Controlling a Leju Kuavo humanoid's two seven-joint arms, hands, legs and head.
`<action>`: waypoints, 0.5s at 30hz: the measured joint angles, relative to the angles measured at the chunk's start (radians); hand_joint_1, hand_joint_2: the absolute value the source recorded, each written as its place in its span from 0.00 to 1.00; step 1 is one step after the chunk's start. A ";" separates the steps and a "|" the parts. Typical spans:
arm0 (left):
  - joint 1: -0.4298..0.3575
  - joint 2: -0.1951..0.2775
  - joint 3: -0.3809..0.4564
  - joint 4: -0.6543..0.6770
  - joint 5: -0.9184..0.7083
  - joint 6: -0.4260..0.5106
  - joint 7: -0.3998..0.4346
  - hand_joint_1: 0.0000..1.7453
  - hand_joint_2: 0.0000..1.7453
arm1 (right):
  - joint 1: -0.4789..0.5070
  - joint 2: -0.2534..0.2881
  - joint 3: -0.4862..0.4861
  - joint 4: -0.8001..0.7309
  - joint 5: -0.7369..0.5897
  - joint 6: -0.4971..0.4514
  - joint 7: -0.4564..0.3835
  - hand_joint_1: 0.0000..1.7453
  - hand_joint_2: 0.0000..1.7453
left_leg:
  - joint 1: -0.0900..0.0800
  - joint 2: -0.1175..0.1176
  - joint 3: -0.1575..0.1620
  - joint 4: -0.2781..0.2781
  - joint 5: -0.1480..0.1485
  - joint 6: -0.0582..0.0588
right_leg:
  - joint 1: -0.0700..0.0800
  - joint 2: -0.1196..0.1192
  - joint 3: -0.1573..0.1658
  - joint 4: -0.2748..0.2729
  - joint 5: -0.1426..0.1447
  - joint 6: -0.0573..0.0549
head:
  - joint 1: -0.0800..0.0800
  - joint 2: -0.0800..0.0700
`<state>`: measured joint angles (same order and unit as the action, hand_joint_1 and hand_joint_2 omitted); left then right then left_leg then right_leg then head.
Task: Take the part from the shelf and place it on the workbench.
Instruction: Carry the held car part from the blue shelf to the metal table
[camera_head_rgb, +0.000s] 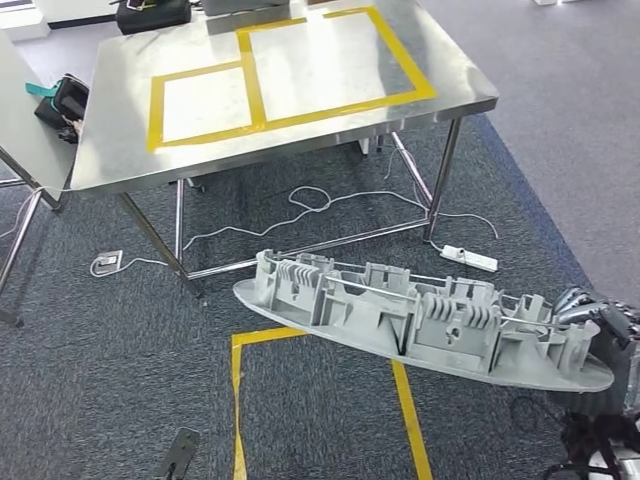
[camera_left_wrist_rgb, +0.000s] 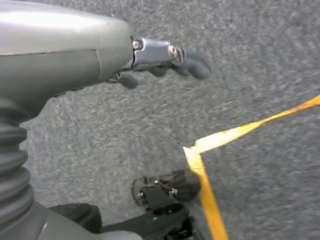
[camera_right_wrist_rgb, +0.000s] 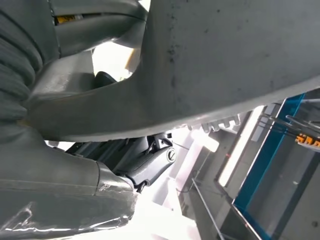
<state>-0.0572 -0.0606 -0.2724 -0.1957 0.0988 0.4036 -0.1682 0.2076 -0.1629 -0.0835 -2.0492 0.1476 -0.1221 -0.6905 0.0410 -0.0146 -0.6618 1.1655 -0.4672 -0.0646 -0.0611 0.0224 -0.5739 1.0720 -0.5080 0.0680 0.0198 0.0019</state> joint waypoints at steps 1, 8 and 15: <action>0.000 0.000 0.000 0.000 0.000 0.000 0.000 0.00 1.00 | 0.001 0.000 -0.001 0.000 0.000 0.000 0.000 1.00 1.00 | -0.005 0.007 -0.050 0.064 -0.022 0.005 | 0.004 -0.002 0.014 -0.007 -0.007 -0.004 | -0.002 0.000; 0.012 0.000 0.000 0.004 0.000 0.000 0.000 0.00 1.00 | 0.003 0.000 -0.003 0.000 0.002 0.000 -0.001 1.00 1.00 | -0.070 0.010 -0.110 -0.099 0.090 0.095 | 0.037 -0.001 0.157 -0.078 -0.080 -0.022 | -0.006 0.000; 0.006 -0.007 -0.001 0.007 -0.003 -0.003 0.000 0.00 1.00 | -0.003 -0.001 -0.004 -0.004 0.017 -0.001 0.004 1.00 1.00 | -0.073 -0.008 0.004 -0.198 0.114 0.103 | 0.063 -0.009 0.147 0.067 -0.074 -0.017 | -0.002 0.000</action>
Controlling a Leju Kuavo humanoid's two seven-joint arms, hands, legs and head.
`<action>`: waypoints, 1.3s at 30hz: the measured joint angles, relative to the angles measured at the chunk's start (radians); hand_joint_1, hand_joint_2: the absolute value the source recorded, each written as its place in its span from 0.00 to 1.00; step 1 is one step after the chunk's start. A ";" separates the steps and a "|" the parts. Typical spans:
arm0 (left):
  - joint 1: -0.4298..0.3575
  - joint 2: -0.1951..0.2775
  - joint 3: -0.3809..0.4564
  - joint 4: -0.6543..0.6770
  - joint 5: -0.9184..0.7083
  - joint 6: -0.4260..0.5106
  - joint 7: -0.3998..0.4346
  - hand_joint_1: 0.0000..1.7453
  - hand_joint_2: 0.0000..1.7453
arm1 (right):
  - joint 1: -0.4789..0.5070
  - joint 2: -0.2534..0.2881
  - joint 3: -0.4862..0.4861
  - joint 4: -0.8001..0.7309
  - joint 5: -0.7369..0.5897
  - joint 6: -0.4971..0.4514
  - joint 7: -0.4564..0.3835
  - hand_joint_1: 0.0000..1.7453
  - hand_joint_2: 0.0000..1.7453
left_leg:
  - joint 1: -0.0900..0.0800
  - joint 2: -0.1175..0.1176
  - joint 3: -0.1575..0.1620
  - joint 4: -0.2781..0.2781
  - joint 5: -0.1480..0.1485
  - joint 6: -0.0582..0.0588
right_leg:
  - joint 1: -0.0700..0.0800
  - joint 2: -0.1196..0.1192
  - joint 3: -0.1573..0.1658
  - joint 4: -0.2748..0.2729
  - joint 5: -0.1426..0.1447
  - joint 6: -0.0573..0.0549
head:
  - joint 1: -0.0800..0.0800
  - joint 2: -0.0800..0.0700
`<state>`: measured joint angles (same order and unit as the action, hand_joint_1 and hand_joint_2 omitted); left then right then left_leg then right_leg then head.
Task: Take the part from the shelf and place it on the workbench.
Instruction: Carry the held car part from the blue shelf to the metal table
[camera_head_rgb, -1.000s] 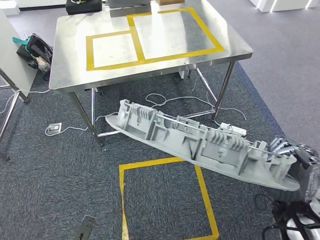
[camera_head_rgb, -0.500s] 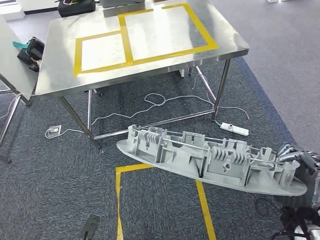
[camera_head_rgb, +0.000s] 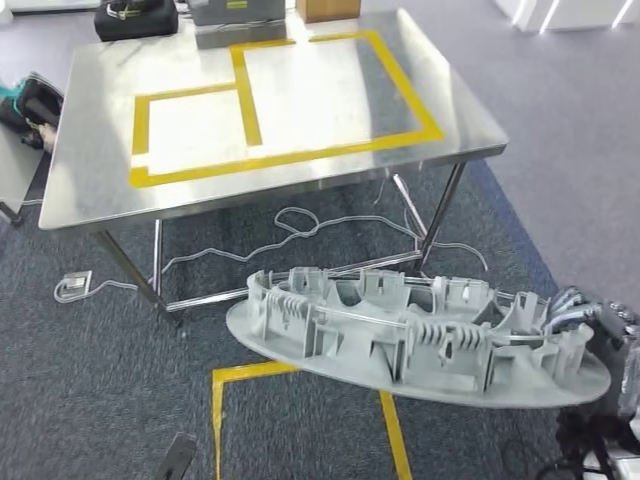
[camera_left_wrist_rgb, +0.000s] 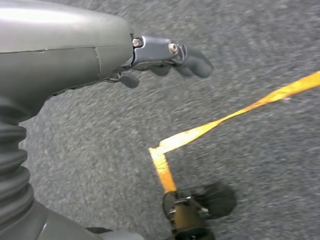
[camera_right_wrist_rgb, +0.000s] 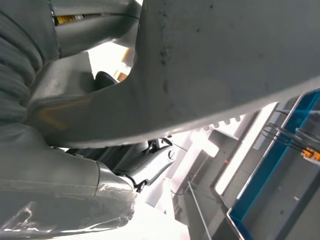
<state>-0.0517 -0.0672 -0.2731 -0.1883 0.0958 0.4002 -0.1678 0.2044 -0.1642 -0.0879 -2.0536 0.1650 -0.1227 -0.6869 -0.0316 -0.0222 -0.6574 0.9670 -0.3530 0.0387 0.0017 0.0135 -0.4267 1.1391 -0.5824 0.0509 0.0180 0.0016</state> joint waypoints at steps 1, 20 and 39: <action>0.001 0.000 0.000 0.000 0.000 0.000 0.000 0.00 1.00 | 0.002 0.000 0.000 0.000 0.006 -0.003 0.001 1.00 1.00 | -0.002 0.000 0.018 0.000 -0.016 0.007 | 0.003 -0.004 -0.052 0.065 -0.028 0.001 | 0.001 0.000; 0.001 0.004 0.000 0.010 -0.004 -0.002 0.000 0.00 1.00 | 0.055 0.001 0.002 0.007 0.124 -0.097 0.020 1.00 1.00 | 0.011 0.009 -0.041 0.280 -0.331 -0.043 | -0.025 -0.005 -0.050 -0.156 0.073 -0.027 | -0.010 0.000; -0.009 0.004 -0.001 0.014 -0.011 -0.018 -0.007 0.00 1.00 | 0.078 -0.016 0.007 0.004 0.294 -0.209 0.068 1.00 1.00 | 0.000 0.003 0.020 0.030 -0.020 -0.006 | 0.003 -0.005 -0.059 -0.122 0.031 -0.020 | -0.007 0.000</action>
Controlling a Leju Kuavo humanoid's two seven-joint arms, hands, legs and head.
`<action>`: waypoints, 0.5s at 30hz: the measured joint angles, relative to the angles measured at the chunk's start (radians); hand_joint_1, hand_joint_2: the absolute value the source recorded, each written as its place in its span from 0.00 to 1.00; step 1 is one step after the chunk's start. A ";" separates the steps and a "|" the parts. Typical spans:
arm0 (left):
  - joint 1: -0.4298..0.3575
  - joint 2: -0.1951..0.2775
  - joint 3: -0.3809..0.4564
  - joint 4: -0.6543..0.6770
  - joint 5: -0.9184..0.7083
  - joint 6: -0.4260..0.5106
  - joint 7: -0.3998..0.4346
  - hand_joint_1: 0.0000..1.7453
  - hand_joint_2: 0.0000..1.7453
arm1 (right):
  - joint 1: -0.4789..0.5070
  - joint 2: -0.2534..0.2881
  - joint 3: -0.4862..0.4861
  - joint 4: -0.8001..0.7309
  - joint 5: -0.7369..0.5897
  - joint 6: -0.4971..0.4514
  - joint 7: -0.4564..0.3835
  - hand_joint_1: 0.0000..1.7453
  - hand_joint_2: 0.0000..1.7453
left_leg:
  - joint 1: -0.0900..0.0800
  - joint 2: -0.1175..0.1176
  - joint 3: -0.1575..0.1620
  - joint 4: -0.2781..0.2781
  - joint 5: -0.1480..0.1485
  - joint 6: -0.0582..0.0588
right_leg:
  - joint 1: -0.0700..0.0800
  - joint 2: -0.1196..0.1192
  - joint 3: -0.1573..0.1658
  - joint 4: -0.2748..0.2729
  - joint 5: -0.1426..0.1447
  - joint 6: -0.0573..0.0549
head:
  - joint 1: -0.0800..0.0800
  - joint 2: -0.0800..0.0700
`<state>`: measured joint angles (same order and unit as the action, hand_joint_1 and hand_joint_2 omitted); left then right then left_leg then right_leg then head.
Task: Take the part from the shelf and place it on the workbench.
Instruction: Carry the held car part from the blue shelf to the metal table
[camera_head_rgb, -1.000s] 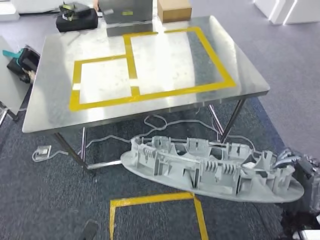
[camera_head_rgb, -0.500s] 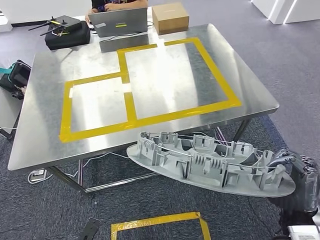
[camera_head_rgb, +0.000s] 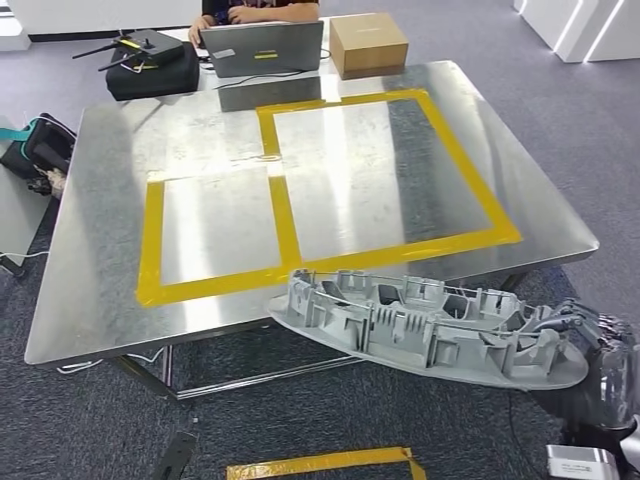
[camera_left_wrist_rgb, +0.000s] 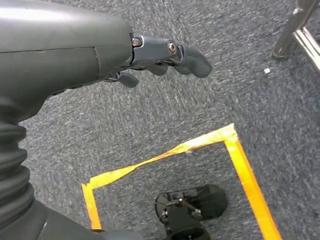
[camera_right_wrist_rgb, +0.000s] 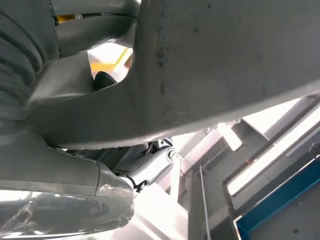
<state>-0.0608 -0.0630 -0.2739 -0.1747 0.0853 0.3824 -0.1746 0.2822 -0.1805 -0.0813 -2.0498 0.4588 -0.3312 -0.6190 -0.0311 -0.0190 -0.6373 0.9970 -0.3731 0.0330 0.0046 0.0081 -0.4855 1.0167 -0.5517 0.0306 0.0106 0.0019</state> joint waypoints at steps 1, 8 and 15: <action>0.001 0.000 0.000 0.000 0.000 -0.002 0.000 0.00 1.00 | 0.003 -0.005 -0.001 0.000 0.037 -0.021 0.012 1.00 1.00 | -0.001 -0.001 0.000 0.000 0.001 -0.003 | 0.002 0.001 0.001 -0.014 0.011 -0.001 | -0.001 0.000; 0.005 0.002 0.000 0.000 -0.005 -0.013 0.001 0.00 1.00 | 0.035 -0.047 -0.042 0.000 0.232 -0.147 0.113 1.00 1.00 | 0.009 0.004 -0.077 0.174 -0.103 -0.043 | -0.014 -0.003 0.007 -0.027 0.034 -0.015 | -0.015 0.000; 0.003 0.002 0.000 0.000 -0.007 -0.015 0.003 0.00 1.00 | 0.044 -0.065 -0.059 0.000 0.241 -0.154 0.121 1.00 1.00 | 0.028 0.008 -0.014 0.058 -0.018 -0.052 | -0.021 0.001 0.014 -0.025 0.014 0.011 | -0.015 0.000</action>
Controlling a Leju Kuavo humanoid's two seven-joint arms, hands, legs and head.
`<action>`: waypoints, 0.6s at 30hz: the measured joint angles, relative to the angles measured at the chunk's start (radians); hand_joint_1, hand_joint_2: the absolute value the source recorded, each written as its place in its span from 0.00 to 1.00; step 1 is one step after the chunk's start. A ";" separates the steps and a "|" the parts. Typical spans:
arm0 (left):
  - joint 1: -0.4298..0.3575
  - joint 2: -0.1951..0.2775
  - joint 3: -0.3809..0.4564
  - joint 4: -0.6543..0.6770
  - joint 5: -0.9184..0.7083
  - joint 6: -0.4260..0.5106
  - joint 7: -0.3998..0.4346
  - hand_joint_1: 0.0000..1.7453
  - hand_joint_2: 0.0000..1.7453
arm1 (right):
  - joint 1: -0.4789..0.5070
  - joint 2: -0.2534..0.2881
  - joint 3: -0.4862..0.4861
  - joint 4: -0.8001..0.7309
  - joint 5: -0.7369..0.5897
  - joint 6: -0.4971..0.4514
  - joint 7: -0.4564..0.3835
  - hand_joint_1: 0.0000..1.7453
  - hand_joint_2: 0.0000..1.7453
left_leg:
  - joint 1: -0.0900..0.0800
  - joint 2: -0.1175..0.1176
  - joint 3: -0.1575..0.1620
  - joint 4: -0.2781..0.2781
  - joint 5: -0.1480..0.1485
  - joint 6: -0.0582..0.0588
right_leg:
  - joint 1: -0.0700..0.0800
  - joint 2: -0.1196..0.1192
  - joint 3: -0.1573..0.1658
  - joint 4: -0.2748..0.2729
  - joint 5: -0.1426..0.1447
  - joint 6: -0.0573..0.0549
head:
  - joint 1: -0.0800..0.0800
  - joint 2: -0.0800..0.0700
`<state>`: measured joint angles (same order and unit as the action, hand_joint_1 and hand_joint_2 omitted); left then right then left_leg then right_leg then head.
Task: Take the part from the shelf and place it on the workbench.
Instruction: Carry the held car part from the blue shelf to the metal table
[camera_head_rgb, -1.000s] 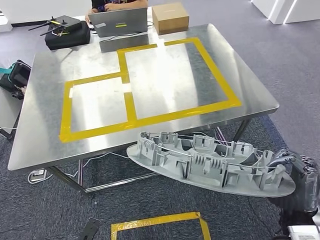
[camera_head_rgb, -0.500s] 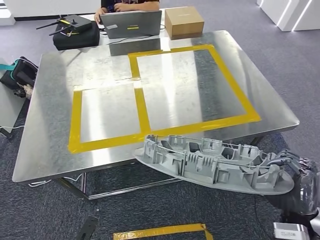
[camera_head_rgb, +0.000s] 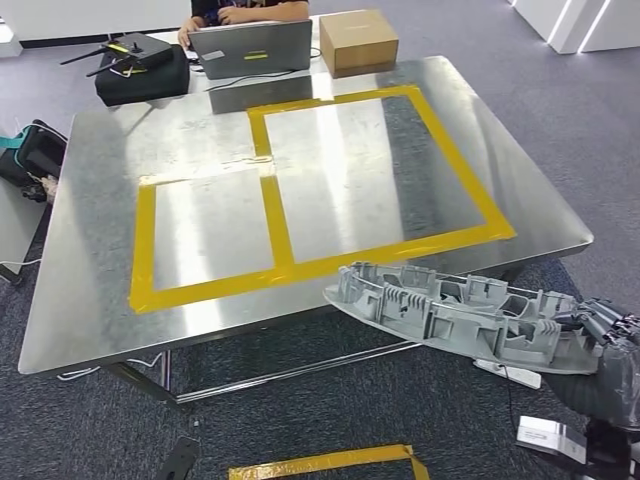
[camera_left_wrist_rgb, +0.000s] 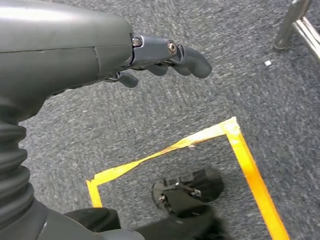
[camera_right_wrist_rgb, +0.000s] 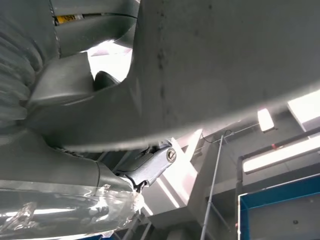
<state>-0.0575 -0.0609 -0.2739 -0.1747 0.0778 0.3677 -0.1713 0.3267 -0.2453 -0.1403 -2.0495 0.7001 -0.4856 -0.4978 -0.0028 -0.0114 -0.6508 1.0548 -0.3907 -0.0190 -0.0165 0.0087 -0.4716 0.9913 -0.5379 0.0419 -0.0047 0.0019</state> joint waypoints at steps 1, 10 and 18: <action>-0.001 0.000 0.000 0.000 0.000 0.000 0.000 0.00 1.00 | 0.001 -0.001 0.000 0.000 0.000 0.000 0.000 1.00 1.00 | -0.001 0.000 0.017 -0.033 0.002 0.005 | 0.002 0.000 -0.001 0.000 -0.005 0.005 | 0.000 0.000; -0.001 -0.002 0.000 0.000 -0.004 -0.004 0.000 0.00 1.00 | 0.002 -0.036 -0.036 0.007 0.008 0.001 0.056 1.00 1.00 | -0.002 -0.005 0.022 -0.050 -0.012 0.024 | 0.004 -0.004 0.009 -0.025 -0.004 0.002 | 0.001 0.000; -0.002 0.001 -0.012 0.000 -0.018 -0.009 0.001 0.00 1.00 | -0.016 -0.101 -0.212 0.093 0.054 0.037 0.085 1.00 1.00 | -0.007 -0.004 0.022 -0.049 -0.009 0.034 | -0.001 -0.004 0.009 -0.028 0.002 0.026 | 0.001 0.000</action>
<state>-0.0597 -0.0601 -0.2858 -0.1747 0.0595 0.3588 -0.1701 0.3104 -0.3466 -0.3526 -1.9568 0.7538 -0.4490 -0.4127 -0.0095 -0.0157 -0.6285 1.0057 -0.3993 0.0146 -0.0172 0.0050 -0.4626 0.9629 -0.5356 0.0675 -0.0036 0.0019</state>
